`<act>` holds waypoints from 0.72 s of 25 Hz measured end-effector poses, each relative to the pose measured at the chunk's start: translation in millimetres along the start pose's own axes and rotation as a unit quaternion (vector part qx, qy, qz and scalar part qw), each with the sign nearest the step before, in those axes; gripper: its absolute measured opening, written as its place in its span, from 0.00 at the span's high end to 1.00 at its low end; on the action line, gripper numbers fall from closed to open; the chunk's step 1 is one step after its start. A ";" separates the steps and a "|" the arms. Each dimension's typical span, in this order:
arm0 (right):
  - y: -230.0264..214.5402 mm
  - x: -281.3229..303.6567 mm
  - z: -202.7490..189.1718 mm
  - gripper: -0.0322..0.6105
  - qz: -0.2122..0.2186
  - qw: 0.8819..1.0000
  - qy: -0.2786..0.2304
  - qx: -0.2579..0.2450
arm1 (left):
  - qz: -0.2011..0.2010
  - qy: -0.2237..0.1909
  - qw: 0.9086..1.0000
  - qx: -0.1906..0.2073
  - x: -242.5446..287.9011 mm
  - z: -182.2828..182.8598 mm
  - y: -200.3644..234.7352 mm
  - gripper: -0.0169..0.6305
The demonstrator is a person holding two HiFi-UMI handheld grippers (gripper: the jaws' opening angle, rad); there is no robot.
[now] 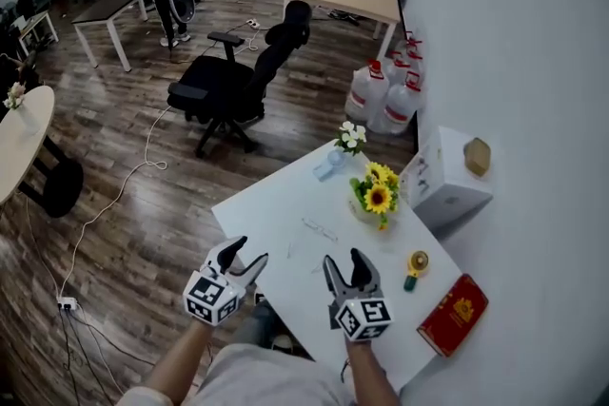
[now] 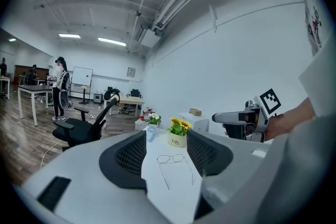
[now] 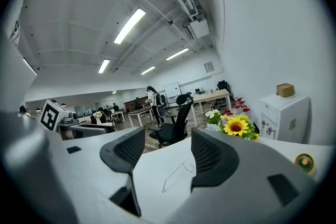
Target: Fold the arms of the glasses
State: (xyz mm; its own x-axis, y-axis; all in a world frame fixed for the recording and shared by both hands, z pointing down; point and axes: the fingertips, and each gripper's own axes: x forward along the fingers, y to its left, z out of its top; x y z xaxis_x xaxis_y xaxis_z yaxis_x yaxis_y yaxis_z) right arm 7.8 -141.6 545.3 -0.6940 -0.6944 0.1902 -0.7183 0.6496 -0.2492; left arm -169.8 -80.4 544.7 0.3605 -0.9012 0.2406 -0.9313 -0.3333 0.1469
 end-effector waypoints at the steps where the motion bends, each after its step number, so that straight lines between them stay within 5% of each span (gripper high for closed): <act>1: -4.9 6.8 -1.4 0.55 -0.003 1.000 0.003 0.002 | -0.005 0.003 1.000 -0.003 8.7 -0.8 5.6 0.61; 18: -64.3 135.9 -77.3 0.61 0.075 0.982 0.173 -0.001 | -0.030 0.064 0.997 -0.027 100.0 -39.2 87.1 0.61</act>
State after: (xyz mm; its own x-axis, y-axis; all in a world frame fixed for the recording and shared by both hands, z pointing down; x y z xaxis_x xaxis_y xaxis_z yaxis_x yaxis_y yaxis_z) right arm -44.2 -253.8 660.6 -0.7672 -0.4436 0.4634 -0.6062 0.7376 -0.2974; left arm -212.9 -188.7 619.2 0.4220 -0.8362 0.3503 -0.9051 -0.3664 0.2156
